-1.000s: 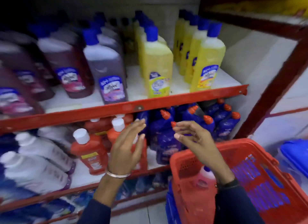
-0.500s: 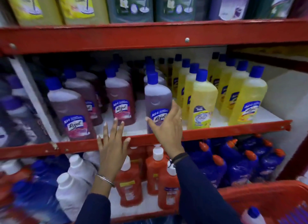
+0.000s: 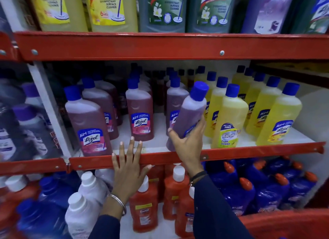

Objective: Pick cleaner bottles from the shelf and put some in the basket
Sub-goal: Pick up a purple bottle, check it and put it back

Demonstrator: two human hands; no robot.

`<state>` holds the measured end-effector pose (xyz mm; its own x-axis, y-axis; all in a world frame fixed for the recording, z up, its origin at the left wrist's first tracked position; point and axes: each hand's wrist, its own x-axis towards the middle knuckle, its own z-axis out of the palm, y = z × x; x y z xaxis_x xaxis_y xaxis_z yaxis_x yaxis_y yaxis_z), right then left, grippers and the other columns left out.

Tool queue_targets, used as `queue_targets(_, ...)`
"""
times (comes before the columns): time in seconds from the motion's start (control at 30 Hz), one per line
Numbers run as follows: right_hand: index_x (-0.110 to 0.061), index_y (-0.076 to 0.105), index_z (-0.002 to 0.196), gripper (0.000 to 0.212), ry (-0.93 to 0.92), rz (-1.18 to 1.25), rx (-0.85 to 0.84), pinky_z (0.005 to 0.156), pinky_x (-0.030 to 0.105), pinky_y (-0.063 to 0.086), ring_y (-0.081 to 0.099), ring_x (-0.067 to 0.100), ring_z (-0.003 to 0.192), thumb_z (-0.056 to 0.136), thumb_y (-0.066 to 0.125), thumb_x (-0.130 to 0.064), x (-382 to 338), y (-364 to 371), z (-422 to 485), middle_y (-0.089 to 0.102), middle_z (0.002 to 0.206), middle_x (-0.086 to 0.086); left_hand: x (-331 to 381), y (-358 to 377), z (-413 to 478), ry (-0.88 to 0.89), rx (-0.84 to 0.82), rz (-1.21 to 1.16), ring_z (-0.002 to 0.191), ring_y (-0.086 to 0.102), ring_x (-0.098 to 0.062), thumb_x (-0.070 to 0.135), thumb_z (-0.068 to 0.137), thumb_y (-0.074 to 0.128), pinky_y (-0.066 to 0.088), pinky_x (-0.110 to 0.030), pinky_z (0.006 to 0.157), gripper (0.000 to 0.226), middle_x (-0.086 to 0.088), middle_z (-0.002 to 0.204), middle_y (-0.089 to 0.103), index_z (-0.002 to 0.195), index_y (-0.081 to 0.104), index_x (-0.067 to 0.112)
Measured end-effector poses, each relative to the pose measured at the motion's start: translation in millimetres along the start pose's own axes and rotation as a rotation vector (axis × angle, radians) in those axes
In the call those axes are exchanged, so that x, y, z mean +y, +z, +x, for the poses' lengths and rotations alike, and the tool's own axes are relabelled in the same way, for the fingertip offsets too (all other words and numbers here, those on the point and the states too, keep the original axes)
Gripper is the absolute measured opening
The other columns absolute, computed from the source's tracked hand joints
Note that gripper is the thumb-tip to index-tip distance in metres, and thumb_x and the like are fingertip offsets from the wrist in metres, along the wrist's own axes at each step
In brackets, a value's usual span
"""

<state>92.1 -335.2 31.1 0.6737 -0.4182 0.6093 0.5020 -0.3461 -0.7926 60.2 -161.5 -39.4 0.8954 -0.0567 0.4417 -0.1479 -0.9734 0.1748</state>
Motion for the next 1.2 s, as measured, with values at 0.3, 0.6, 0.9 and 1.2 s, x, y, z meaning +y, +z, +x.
queue_targets(0.3, -0.004, 0.07, 0.102, 0.061, 0.545, 1.224, -0.643, 0.085, 0.038, 0.052, 0.066, 0.032, 0.091, 0.049, 0.074, -0.034, -33, -34, 9, 0.072, 0.101, 0.014, 2, -3, -2, 0.0, -0.001, -0.031, 0.141, -0.01, -0.031, 0.078, 0.073, -0.007, 0.0, -0.059, 0.11, 0.092, -0.006, 0.156, 0.003, 0.145, 0.011, 0.024)
queue_targets(0.6, -0.006, 0.041, 0.125, 0.072, 0.587, 1.52, -0.879, 0.083, 0.043, 0.053, 0.061, 0.033, 0.092, 0.066, 0.066, -0.038, -31, -36, -9, 0.06, 0.109, 0.014, 4, -11, -3, 0.023, -0.023, -0.001, 0.139, 0.017, -0.043, 0.075, 0.079, -0.004, 0.018, -0.067, 0.105, 0.094, -0.013, 0.152, 0.025, 0.141, 0.034, 0.015)
queue_targets(0.9, -0.012, 0.073, 0.095, 0.052, 0.542, 0.903, -0.507, 0.071, 0.032, 0.057, 0.068, 0.025, 0.08, 0.052, 0.065, -0.04, -35, -42, 11, 0.074, 0.088, 0.009, 1, -4, -2, 0.021, -0.002, -0.024, 0.142, 0.002, -0.034, 0.078, 0.076, 0.0, 0.009, -0.063, 0.109, 0.093, -0.007, 0.156, 0.014, 0.144, 0.026, 0.02)
queue_targets(1.2, -0.009, 0.018, 0.144, 0.103, 0.141, -0.037, -0.126, 0.111, 0.041, 0.031, 0.031, 0.028, 0.134, 0.068, 0.077, -0.048, -24, -11, 35, 0.032, 0.142, 0.013, -2, 2, -1, 0.01, 0.02, -0.013, 0.142, -0.001, -0.033, 0.075, 0.078, 0.013, 0.004, -0.061, 0.109, 0.086, -0.006, 0.157, 0.013, 0.145, 0.02, 0.022)
